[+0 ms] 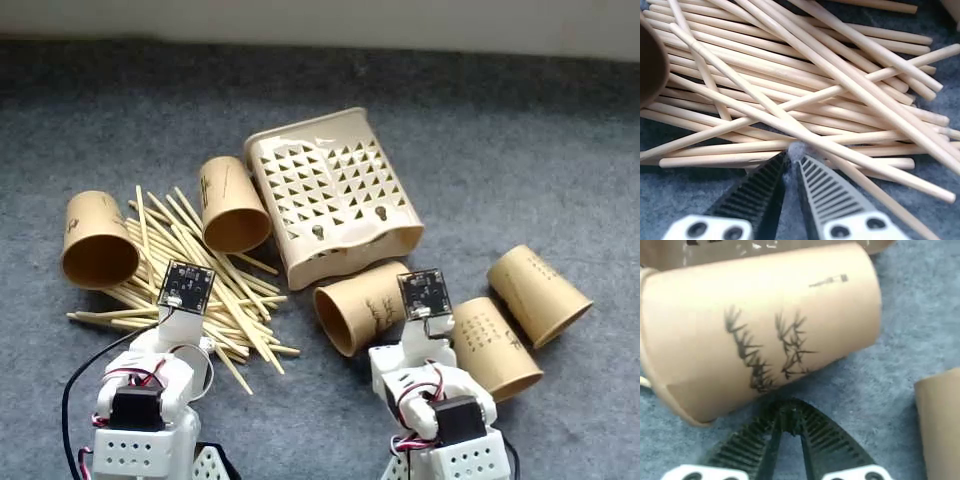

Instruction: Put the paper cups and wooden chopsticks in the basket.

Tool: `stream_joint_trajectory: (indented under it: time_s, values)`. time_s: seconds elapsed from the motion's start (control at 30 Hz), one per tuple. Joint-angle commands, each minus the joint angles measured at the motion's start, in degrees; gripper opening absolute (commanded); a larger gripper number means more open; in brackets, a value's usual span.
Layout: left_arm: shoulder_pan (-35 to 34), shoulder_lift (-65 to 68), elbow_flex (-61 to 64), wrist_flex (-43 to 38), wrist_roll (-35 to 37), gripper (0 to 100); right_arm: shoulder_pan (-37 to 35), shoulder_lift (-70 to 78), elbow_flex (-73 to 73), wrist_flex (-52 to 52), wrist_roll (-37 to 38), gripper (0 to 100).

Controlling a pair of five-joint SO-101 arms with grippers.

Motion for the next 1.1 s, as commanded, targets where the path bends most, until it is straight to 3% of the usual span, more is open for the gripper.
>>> stream_joint_trajectory:
  time_s: [0.0,0.07,0.23,0.43,0.77,1.07]
  values:
    - [0.92,-0.84,1.1,0.18,-0.44,2,9.27,-0.57,1.36,0.66,0.53,0.5]
    - [0.92,-0.84,1.1,0.18,-0.44,2,13.05,-0.57,-1.63,0.57,0.62,0.5]
    - [0.92,-0.84,1.1,0.18,-0.44,2,13.67,-0.57,-4.09,-0.84,1.49,0.5]
    - [0.92,-0.84,1.1,0.18,-0.44,2,18.15,-0.57,-6.11,-6.73,16.53,0.5]
    - [0.92,-0.84,1.1,0.18,-0.44,2,19.47,0.57,-27.21,-4.18,17.41,0.8]
    - [0.92,-0.84,1.1,0.18,-0.44,2,18.07,26.77,-42.24,-3.74,19.96,0.9]
